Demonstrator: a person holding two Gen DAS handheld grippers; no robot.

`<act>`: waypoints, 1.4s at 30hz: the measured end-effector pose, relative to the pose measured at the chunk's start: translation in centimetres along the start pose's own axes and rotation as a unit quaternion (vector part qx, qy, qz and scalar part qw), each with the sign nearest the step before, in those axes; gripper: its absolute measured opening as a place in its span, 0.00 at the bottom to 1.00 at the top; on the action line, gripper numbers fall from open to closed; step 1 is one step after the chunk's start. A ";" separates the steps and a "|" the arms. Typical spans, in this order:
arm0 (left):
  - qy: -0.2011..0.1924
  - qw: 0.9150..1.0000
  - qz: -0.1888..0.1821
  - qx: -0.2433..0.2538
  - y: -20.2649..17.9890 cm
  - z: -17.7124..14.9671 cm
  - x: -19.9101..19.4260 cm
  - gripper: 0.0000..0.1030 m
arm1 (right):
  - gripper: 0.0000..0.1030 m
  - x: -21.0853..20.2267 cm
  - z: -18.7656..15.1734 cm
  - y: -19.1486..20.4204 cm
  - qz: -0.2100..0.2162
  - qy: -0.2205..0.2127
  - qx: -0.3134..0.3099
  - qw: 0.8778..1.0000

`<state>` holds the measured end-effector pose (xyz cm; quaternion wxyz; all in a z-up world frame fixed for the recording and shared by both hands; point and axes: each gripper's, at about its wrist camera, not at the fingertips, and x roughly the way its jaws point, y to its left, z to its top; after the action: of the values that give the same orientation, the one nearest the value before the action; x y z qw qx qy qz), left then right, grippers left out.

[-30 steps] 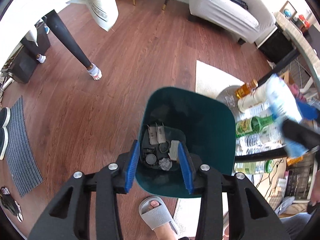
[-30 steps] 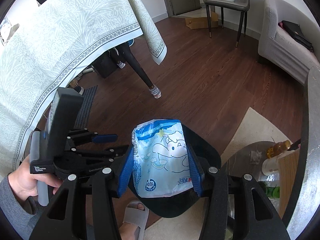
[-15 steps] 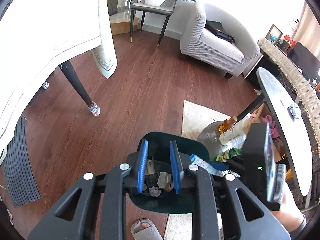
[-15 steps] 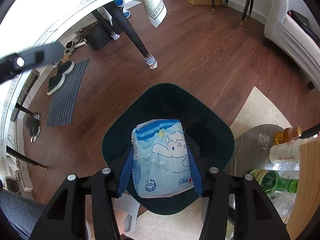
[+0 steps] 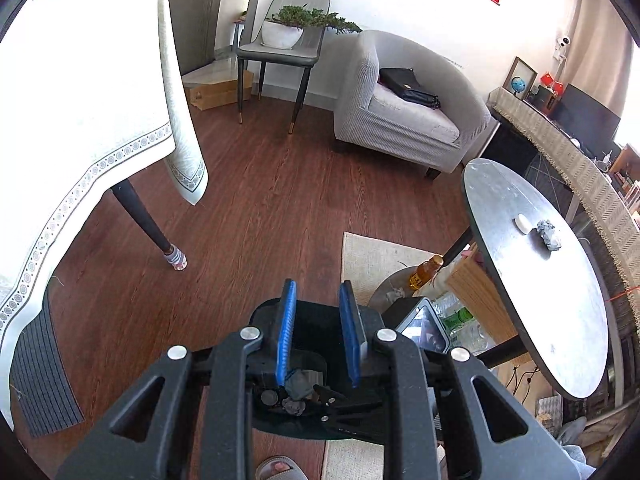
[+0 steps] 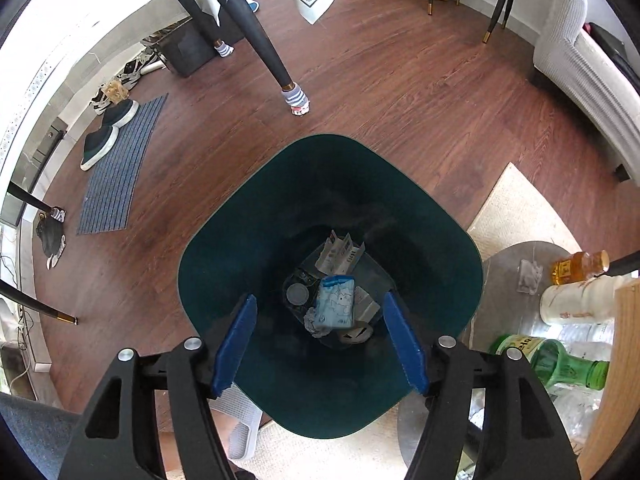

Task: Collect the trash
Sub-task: 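Move both open tools back over the table toward the cap and paper ball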

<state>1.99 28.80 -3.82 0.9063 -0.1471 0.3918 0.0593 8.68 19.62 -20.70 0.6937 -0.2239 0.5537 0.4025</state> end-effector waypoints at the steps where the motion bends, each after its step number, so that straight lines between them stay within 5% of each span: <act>1: -0.005 1.000 0.002 0.000 -0.1 0.2 -0.4 0.22 | 0.66 0.0 -0.1 0.0 0.003 -0.001 -0.001 1.000; 13: -0.070 0.998 -0.001 -0.005 -1.5 2.0 -4.9 0.24 | 0.65 -5.4 -0.2 1.6 0.026 -0.068 -0.034 0.997; 24: -0.105 0.994 0.010 0.006 -3.6 2.6 -6.2 0.34 | 0.47 -15.6 -0.3 -1.1 0.035 -0.186 -0.004 0.982; 33: -0.095 0.995 -0.002 0.041 -7.8 2.9 -4.6 0.39 | 0.46 -22.9 -2.3 -5.8 -0.029 -0.255 0.038 0.966; 42: -0.081 0.994 -0.032 0.064 -12.0 2.7 -2.6 0.47 | 0.46 -25.8 -5.6 -10.3 -0.082 -0.269 0.068 0.957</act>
<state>4.73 18.28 2.50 0.9439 -0.0965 0.3153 0.0169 12.09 1.40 0.74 0.8611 -0.1045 0.3527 0.3509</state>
